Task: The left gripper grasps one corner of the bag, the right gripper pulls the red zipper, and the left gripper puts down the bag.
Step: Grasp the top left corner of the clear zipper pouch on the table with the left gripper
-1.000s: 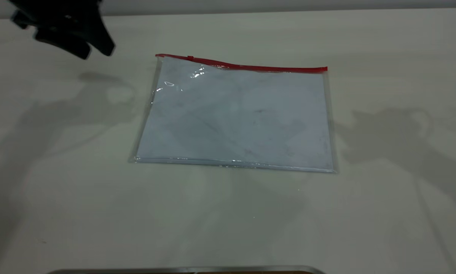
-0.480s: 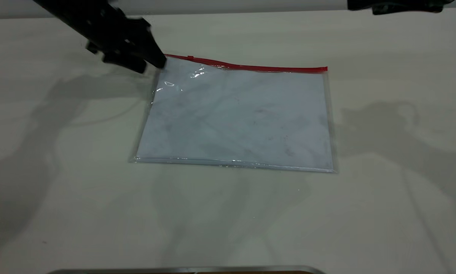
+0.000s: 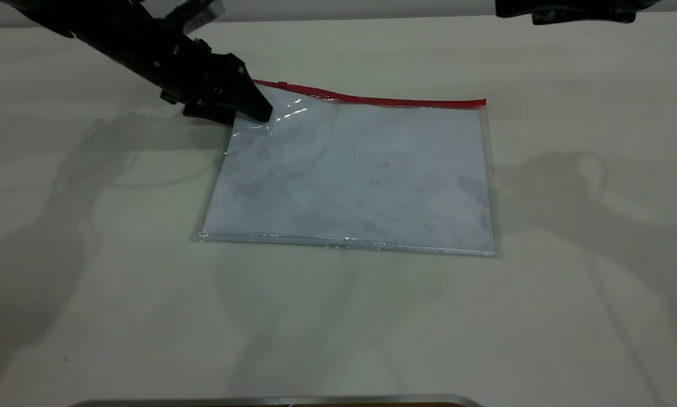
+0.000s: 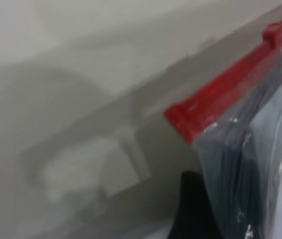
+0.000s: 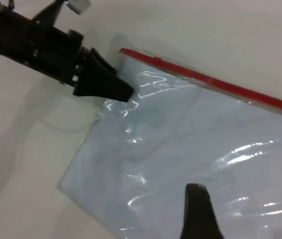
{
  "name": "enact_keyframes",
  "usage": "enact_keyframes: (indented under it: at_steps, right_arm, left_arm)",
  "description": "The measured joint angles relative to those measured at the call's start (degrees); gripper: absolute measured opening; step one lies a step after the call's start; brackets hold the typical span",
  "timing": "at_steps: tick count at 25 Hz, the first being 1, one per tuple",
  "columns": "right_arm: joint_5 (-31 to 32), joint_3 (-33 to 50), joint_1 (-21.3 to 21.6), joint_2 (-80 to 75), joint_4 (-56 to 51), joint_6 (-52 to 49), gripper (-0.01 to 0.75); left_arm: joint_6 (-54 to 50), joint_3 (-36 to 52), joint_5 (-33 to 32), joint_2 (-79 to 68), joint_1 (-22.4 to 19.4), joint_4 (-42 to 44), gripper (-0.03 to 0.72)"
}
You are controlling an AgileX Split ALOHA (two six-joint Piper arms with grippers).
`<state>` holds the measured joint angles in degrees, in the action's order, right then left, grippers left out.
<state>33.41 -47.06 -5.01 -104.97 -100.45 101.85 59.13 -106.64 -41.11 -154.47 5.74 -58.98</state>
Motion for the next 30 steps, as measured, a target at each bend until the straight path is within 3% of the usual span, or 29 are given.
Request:
enact_keyframes:
  at_steps: [3, 6, 8, 15, 23, 30]
  right_arm:
    - [0.56, 0.00, -0.68, 0.00, -0.58, 2.37, 0.535]
    - [0.27, -1.35, -1.69, -0.44, -0.70, 3.57, 0.535]
    - [0.06, -4.00, -2.50, -1.74, -0.70, 3.62, 0.535]
    - [0.33, -18.73, -5.10, -13.12, -0.77, 3.63, 0.488]
    - [10.48, -38.21, -7.44, -29.23, -0.67, 5.34, 0.457]
    - [13.07, -49.34, -9.27, -39.04, -0.51, 5.34, 0.456]
  left_arm:
    - [1.33, 0.00, -0.06, 0.00, 0.00, -0.66, 0.577]
    - [1.78, 0.00, -0.92, 0.00, 0.00, -0.66, 0.517]
    - [2.38, 0.00, -1.56, 0.00, 0.00, -0.66, 0.442]
    - [13.01, -0.11, -6.97, 0.00, 0.00, -0.66, 0.060]
    - [26.84, -0.11, -12.78, 0.00, 0.00, -0.77, 0.053]
    - [41.08, -0.11, -14.28, 0.00, 0.00, -0.91, 0.053]
